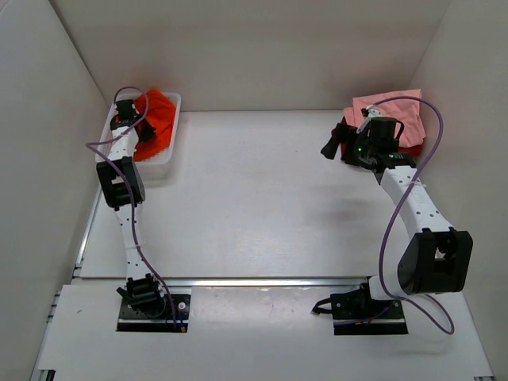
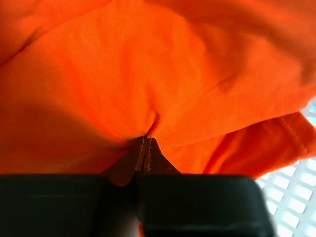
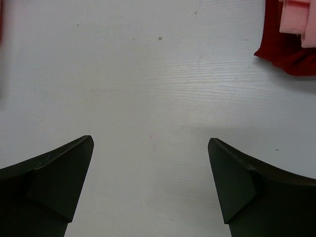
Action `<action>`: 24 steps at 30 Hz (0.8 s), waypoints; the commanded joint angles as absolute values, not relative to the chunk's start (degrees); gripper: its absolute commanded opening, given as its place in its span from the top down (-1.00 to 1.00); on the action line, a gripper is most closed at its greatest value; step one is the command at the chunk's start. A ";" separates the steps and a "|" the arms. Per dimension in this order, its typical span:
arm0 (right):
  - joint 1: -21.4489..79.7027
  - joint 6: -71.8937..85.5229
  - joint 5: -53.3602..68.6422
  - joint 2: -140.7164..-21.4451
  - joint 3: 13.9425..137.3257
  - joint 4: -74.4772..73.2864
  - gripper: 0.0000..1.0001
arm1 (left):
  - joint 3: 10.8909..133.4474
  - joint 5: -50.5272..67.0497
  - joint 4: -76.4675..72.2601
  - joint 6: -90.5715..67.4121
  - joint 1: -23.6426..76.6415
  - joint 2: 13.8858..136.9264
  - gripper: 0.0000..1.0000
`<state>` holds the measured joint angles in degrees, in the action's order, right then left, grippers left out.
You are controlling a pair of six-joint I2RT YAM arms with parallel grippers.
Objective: Fold and stack the t-shirts
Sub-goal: Grab crumpled tshirt from bin with the left arm, then move the tshirt to the center of the board
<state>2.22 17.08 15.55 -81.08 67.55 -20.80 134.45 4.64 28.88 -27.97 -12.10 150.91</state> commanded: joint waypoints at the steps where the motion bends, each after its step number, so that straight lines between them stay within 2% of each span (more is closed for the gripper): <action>1: 1.58 18.02 16.35 -78.66 67.32 -17.67 -0.99 | 136.23 12.29 31.03 -31.19 -13.36 152.23 1.00; 3: 2.11 18.20 16.09 -78.66 67.85 -18.01 -0.98 | 139.20 12.40 32.51 -30.77 -12.58 150.74 1.00; 6: 2.64 19.42 16.53 -79.19 66.89 -16.18 -0.98 | 146.05 0.93 37.87 -28.22 -8.98 145.30 1.00; 9: 3.86 20.57 18.72 -79.54 66.45 -15.38 -0.98 | 144.68 -5.35 35.44 -26.19 -3.89 134.41 1.00; 11: 4.74 21.26 18.02 -79.72 66.97 -16.70 -0.98 | 138.54 -5.80 31.48 -25.84 -1.77 122.32 1.00; 14: 5.97 21.61 18.63 -78.23 65.58 -16.27 -0.98 | 120.38 -5.45 22.35 -24.70 4.19 106.67 1.00; 15: 6.41 21.88 18.98 -76.92 64.00 -14.95 -0.99 | 117.89 -6.23 21.45 -24.00 5.70 101.22 1.00; 19: 6.07 25.30 22.32 -74.62 58.72 -10.99 -0.98 | 108.65 -2.30 21.01 -25.48 12.56 90.37 1.00; 24: 8.43 23.82 19.34 -73.31 59.07 -13.62 -0.98 | 100.82 5.80 20.12 -30.76 19.95 81.31 1.00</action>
<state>7.09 23.53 20.32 -76.16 58.54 -15.70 105.69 1.54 19.07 -27.57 18.72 80.62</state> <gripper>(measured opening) 0.991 0.015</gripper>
